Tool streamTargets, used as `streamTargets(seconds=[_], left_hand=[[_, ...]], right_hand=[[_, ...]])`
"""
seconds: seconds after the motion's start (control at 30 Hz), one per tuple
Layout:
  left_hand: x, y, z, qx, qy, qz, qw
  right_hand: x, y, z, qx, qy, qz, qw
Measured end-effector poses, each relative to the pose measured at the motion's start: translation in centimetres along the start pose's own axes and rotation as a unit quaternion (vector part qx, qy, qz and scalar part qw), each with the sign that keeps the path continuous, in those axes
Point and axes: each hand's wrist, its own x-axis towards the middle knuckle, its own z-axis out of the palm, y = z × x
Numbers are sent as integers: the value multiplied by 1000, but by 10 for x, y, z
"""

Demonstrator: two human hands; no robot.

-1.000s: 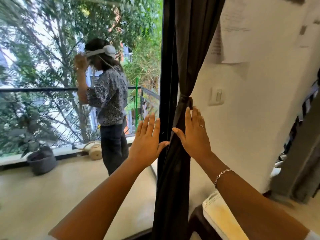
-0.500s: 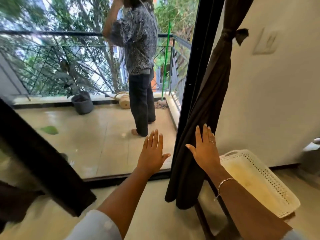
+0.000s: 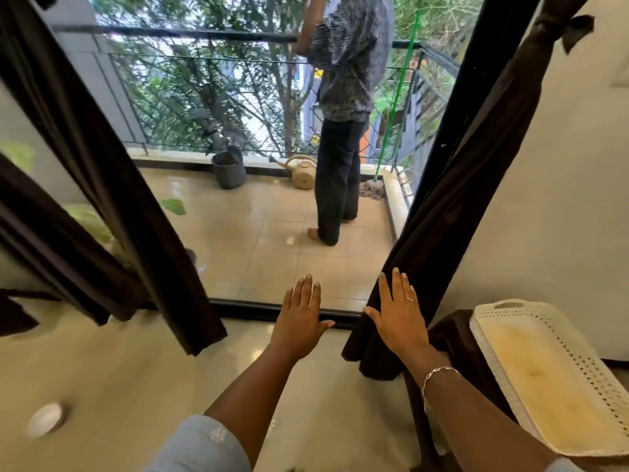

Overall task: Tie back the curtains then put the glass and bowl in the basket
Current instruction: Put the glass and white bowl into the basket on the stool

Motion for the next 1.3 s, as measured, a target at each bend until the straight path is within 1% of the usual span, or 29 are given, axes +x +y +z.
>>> streamTargets(seconds=[0.13, 0.23, 0.43, 0.6, 0.7, 0.9, 1.07, 1.17, 1.3], left_hand=[[-33, -21, 5, -6, -7, -46, 999], [-63, -46, 10, 3, -1, -92, 996], [-131, -93, 18, -14, -2, -190, 982], [-180, -135, 23, -37, -6, -271, 962], [-207, -167, 27, -40, -17, -309, 950], [-252, -246, 28, -42, -24, -340, 939], [-295, -326, 22, -37, -16, -362, 931], [-322, -375, 17, -34, -19, -377, 926], [-353, -428, 13, -37, -23, -409, 912]], right_hand=[[-5, -31, 11, 35, -13, -49, 998], [-9, -59, 22, 51, -36, -88, 994], [-27, -125, 38, 89, -93, -161, 978], [-40, -183, 48, 79, -130, -236, 960], [-46, -224, 57, 64, -136, -280, 948], [-54, -325, 70, 51, -132, -319, 937], [-63, -425, 80, 46, -145, -358, 921], [-70, -484, 88, 48, -134, -379, 914], [-79, -544, 95, 33, -136, -402, 905]])
